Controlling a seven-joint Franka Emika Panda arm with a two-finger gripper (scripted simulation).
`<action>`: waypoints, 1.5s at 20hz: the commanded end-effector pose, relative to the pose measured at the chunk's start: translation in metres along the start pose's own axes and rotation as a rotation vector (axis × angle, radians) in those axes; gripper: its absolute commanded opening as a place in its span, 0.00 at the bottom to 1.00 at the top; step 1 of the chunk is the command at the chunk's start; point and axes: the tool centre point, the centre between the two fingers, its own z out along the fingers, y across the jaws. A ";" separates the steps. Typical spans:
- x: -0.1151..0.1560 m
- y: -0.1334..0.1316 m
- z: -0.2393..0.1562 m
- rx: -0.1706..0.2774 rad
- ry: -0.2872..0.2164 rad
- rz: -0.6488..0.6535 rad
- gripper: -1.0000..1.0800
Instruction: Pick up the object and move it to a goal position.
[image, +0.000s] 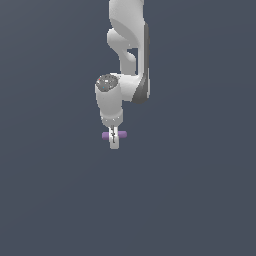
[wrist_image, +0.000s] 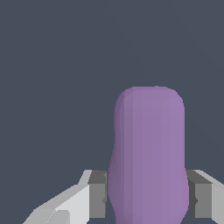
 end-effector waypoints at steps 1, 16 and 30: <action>-0.006 0.006 -0.022 0.001 0.000 0.000 0.00; -0.043 0.040 -0.163 0.000 0.005 0.002 0.00; -0.073 0.062 -0.270 0.000 0.005 0.000 0.00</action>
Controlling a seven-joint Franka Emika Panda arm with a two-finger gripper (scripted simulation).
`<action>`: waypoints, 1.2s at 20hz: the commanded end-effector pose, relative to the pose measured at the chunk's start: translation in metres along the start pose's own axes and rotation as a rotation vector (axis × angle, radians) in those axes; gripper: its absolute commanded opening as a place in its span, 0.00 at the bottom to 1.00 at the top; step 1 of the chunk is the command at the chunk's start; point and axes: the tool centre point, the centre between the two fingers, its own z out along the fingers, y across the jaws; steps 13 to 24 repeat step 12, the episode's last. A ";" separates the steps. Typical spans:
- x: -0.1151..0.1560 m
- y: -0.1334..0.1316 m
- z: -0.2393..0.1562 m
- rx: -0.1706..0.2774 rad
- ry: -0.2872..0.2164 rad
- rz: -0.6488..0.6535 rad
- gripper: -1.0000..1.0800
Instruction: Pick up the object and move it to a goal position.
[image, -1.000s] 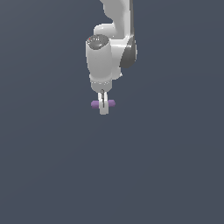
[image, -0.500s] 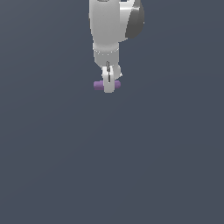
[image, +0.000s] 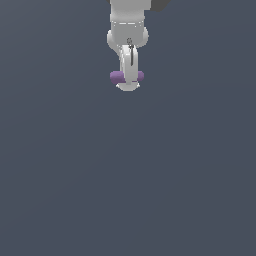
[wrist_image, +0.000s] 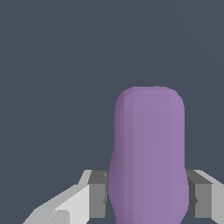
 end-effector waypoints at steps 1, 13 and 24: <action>-0.004 0.003 -0.013 -0.001 -0.001 -0.001 0.00; -0.009 0.004 -0.028 -0.001 -0.002 -0.002 0.00; -0.009 0.004 -0.028 -0.001 -0.002 -0.002 0.00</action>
